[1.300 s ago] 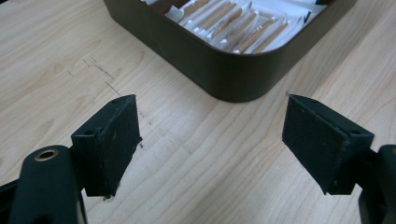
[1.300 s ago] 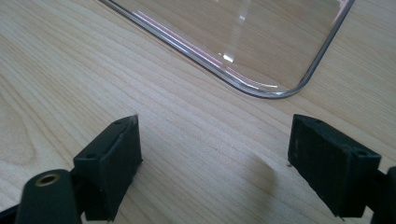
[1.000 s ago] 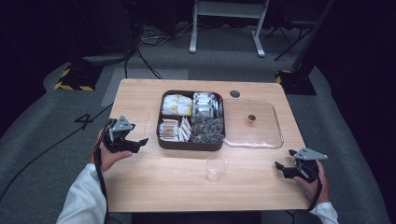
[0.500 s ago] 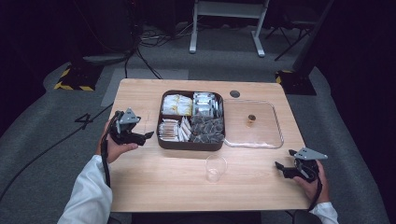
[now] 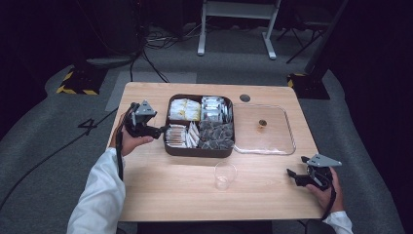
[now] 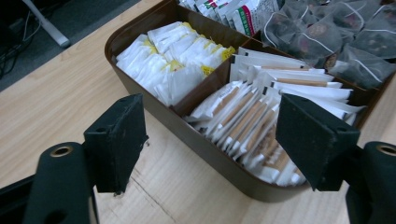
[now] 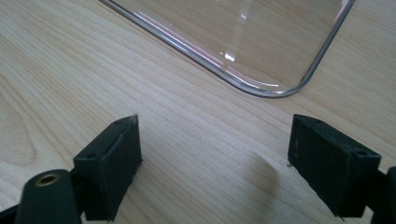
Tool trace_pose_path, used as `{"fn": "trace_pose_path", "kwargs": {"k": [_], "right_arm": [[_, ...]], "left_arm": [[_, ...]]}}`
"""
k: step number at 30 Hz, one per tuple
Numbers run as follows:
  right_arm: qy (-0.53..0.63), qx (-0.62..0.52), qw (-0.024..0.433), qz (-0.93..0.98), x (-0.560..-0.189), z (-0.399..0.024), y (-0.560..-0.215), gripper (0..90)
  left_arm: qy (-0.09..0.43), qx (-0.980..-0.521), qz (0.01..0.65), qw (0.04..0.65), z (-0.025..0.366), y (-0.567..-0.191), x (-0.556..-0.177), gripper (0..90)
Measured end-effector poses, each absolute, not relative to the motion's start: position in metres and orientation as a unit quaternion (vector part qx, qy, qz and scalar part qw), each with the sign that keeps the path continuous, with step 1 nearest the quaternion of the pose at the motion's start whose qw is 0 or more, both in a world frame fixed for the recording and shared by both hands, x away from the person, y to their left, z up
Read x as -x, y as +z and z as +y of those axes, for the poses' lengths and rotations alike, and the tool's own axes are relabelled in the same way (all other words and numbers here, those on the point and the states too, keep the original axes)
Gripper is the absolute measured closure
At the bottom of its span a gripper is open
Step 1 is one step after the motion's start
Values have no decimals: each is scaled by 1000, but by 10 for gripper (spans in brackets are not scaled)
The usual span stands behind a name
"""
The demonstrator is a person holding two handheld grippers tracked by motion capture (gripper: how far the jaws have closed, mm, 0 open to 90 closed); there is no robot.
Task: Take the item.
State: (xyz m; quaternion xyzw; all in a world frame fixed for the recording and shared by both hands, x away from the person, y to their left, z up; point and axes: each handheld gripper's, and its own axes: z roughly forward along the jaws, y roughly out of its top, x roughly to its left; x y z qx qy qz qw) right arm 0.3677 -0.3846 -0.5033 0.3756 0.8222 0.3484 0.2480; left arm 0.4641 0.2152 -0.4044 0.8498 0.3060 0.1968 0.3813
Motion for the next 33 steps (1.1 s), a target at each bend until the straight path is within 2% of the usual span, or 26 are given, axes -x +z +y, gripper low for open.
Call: {"fn": "trace_pose_path", "kwargs": {"k": [14,33], "right_arm": [[349,-376,248,822,-368,-384,-503,176],[348,-375,250,822,-367,-384,-503,176]], "left_arm": [[184,-864,296,364,185,-408,-503,350],[165,-873,318,330,167,-431,-543,379]]}}
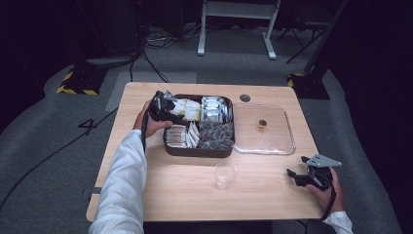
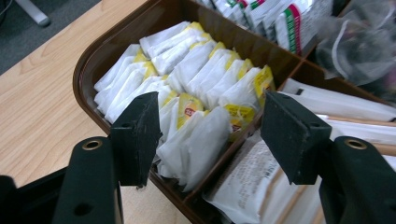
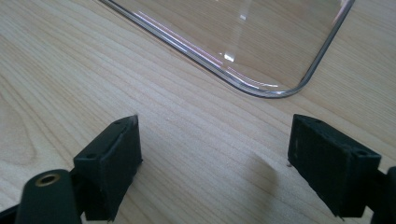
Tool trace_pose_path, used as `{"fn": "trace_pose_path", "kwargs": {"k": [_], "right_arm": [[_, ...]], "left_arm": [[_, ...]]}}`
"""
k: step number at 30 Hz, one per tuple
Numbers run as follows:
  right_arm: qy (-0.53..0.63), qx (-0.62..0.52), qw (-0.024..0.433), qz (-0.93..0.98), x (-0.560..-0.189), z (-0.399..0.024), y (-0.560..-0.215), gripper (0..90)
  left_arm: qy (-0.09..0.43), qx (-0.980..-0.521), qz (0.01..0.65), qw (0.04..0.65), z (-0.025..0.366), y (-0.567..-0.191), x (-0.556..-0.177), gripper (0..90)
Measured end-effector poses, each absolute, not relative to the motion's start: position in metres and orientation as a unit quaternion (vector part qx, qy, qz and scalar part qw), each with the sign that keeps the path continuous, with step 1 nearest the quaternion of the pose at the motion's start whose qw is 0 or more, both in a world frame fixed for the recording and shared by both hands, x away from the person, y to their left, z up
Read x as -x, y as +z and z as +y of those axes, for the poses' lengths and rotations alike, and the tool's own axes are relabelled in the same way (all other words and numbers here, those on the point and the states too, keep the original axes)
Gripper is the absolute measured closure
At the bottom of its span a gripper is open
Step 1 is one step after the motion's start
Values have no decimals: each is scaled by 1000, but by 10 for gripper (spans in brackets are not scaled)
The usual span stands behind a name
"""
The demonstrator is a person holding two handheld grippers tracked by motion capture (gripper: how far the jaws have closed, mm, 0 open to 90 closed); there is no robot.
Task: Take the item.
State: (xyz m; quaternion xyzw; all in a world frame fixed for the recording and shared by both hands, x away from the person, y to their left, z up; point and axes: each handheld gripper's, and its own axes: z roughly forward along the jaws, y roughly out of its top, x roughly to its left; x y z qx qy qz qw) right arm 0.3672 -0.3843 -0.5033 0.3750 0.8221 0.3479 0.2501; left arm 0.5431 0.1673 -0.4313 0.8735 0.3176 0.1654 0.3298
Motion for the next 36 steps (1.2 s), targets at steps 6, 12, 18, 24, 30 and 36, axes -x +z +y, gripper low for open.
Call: {"fn": "trace_pose_path", "kwargs": {"k": [6,12,18,24,30,36], "right_arm": [[348,-375,251,822,-367,-384,-503,176],[347,-374,251,822,-367,-384,-503,176],[348,-374,252,822,-367,-384,-503,177],[348,-373,252,822,-367,-384,-503,177],[348,-373,252,822,-367,-384,-503,177],[348,-374,251,822,-367,-384,-503,177]], "left_arm": [[166,-872,332,321,168,-437,-552,426],[167,-872,339,312,164,-443,-559,487],[163,-874,345,301,165,-451,-561,646],[166,-869,343,316,171,-445,-557,818],[165,-874,335,310,172,-444,-553,895],[175,-869,332,322,173,-438,-548,899]]}}
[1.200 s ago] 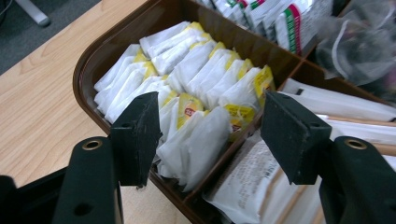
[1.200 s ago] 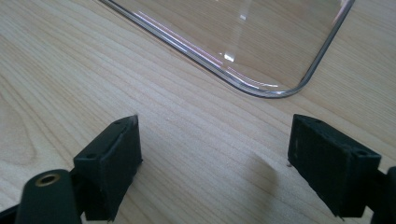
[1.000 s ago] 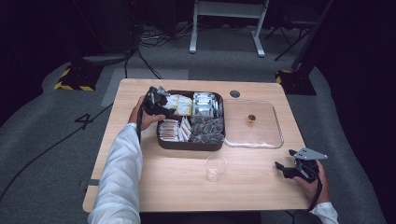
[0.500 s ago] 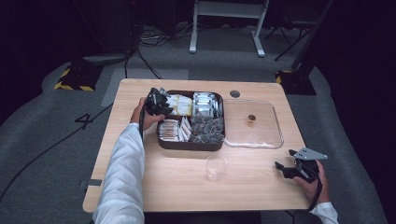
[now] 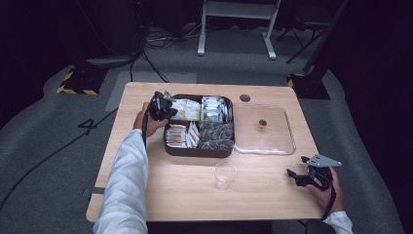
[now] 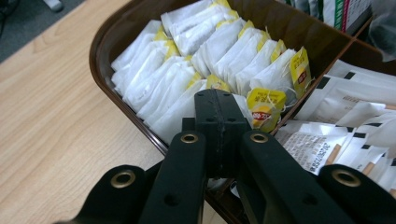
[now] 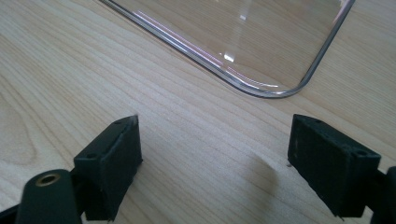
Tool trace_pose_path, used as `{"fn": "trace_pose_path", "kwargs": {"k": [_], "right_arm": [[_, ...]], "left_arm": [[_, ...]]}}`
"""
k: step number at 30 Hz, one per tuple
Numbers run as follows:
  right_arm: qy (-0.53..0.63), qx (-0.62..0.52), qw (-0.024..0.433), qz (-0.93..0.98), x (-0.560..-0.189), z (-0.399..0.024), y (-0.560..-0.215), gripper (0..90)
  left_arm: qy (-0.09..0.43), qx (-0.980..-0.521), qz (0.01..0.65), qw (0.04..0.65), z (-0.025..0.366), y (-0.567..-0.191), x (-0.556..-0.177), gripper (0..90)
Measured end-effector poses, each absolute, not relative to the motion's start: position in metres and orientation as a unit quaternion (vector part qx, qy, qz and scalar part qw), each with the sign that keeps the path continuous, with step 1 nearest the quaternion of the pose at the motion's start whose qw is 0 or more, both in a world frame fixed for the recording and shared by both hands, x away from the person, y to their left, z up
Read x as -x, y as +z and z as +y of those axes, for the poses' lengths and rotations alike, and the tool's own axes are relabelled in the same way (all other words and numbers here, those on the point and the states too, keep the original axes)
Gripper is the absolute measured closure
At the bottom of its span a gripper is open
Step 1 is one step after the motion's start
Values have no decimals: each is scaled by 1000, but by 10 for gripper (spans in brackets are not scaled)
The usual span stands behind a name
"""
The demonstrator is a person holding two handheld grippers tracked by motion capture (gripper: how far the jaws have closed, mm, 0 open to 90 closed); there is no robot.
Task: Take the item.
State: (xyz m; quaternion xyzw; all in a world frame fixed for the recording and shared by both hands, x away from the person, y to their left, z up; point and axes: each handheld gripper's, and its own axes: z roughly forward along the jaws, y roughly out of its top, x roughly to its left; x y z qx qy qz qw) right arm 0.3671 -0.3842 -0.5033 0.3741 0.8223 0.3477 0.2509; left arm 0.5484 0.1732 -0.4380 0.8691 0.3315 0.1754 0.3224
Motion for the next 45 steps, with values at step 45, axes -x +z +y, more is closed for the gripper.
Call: {"fn": "trace_pose_path", "kwargs": {"k": [45], "right_arm": [[348,-375,249,822,-367,-384,-503,177]], "left_arm": [[206,-819,282,456,196,-378,-477,900]]}}
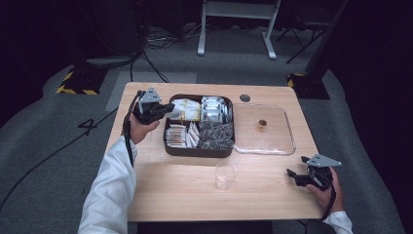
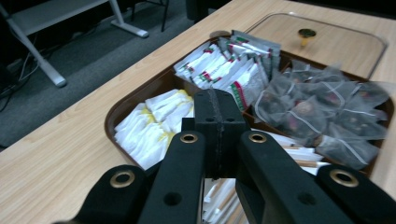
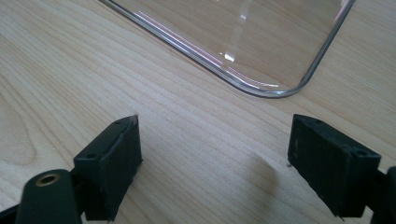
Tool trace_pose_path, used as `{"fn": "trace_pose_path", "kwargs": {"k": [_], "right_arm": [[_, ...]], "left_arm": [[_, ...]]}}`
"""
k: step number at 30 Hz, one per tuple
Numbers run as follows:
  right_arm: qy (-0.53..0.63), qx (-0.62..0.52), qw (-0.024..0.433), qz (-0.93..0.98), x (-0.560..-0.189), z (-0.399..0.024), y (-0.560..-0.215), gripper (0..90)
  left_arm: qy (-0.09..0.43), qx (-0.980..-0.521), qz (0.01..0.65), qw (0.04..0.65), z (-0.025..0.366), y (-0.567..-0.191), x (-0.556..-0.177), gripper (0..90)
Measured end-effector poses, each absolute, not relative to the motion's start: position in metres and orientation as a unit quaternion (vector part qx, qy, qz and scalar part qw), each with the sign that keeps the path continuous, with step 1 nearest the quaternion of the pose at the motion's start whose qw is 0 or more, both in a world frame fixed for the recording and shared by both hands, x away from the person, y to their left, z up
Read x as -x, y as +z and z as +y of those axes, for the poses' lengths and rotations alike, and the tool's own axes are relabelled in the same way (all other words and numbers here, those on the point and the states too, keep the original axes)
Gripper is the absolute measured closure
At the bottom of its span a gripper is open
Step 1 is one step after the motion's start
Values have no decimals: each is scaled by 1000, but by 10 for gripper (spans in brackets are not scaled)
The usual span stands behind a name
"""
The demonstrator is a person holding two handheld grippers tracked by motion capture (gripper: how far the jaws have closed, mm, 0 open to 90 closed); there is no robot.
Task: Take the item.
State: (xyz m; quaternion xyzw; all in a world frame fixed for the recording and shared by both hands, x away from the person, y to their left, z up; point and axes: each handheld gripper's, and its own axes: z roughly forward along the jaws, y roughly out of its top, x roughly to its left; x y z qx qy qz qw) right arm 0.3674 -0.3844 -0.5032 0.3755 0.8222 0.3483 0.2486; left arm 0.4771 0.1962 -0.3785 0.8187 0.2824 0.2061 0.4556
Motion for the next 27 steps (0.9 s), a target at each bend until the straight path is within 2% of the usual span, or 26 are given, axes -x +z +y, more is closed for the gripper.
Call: {"fn": "trace_pose_path", "kwargs": {"k": [27], "right_arm": [[349,-376,247,822,-368,-385,-503,175]], "left_arm": [[187,-817,224,498,175,-354,-416,900]]}}
